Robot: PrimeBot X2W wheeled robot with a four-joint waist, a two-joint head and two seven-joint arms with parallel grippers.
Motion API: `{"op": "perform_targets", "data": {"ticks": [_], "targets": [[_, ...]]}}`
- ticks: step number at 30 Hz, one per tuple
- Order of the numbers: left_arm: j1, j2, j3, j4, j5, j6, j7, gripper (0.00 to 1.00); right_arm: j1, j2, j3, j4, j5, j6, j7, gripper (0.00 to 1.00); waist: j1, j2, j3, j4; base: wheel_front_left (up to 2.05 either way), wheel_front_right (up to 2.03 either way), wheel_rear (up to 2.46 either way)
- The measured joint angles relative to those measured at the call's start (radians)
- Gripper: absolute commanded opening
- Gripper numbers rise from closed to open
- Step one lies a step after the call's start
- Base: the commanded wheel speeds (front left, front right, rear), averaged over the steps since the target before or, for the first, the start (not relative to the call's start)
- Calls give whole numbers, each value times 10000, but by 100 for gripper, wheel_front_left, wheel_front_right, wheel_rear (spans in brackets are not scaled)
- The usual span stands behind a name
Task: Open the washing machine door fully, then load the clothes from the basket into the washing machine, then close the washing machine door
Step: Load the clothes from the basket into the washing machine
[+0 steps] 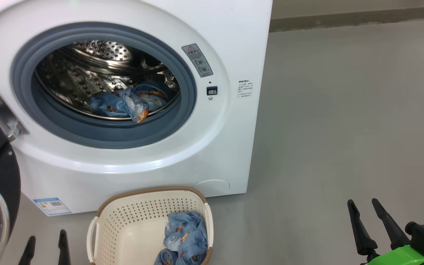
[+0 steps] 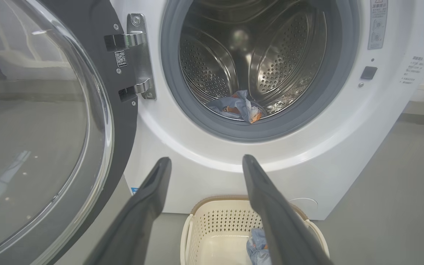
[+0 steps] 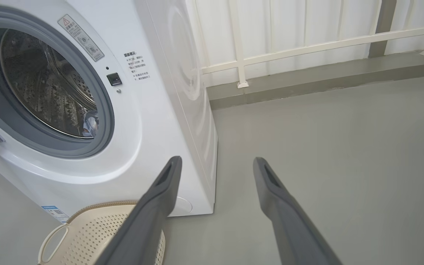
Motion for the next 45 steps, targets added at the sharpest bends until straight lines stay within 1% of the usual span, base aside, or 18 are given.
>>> {"op": "perform_targets", "data": {"ticks": [14, 21, 28, 33, 38, 45], "targets": [[233, -163, 111, -245, 25, 0, 0, 100, 133, 48, -63, -136, -2, 2, 0, 100, 0, 0, 137, -44, 0, 0, 0], [129, -196, -268, 105, -58, 0, 0, 100, 23, 128, -115, -222, -4, 2, 0, 100, 1, 0, 458, -62, 0, 0, 0], [-682, -96, -1421, 1304, -341, 0, 2, 100, -490, 445, -196, -330, -25, 2, 0, 100, 1, 0, 1160, -104, 0, 0, 0], [-1794, 148, -2140, 2343, -840, 0, 2, 100, -1119, 717, -274, -424, -88, 2, 0, 100, 0, 0, 1880, -175, 0, 0, 0], [-2943, 418, -3256, 3475, -1279, 0, 2, 100, -1760, 965, -314, -520, -236, 2, 0, 100, 0, 0, 2673, -313, 0, 0, 0], [-4497, 888, -4533, 4936, -1941, 0, 2, 100, -2378, 1223, -249, -589, -265, 2, 0, 100, 1, 0, 3709, -627, 0, 0, 0]]}}
